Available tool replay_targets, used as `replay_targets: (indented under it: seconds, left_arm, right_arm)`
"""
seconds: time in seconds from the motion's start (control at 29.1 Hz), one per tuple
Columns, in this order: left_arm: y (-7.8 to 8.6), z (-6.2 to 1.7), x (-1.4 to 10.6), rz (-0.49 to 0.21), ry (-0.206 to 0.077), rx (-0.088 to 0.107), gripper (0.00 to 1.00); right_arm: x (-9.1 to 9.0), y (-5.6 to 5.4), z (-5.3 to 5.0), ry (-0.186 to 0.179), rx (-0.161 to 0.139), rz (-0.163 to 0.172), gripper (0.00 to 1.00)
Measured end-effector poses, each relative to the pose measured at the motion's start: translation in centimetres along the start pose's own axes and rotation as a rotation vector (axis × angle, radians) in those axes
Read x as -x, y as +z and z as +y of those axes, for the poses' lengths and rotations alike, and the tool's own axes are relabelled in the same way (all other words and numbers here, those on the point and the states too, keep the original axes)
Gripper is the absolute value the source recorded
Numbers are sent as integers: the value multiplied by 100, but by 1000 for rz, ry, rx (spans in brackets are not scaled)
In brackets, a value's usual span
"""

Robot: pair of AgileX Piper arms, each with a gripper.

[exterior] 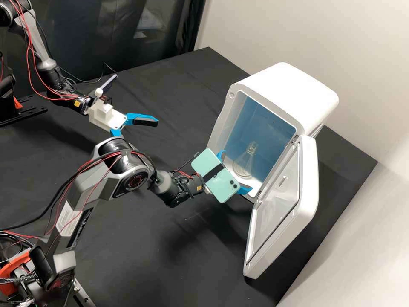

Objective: Take the flask out of the incubator

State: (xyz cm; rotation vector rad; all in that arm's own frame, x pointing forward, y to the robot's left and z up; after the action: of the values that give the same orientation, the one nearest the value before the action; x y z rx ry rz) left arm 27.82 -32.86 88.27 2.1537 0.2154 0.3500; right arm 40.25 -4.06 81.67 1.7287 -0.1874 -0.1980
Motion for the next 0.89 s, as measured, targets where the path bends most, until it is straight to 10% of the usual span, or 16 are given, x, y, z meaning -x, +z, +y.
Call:
replay_targets:
  seconds: [0.89]
  left_arm:
    - [2, 0, 0, -2, 0, 15, 100]
  right_arm:
    - [-173, -139, 233, 36, -8, -14, 100]
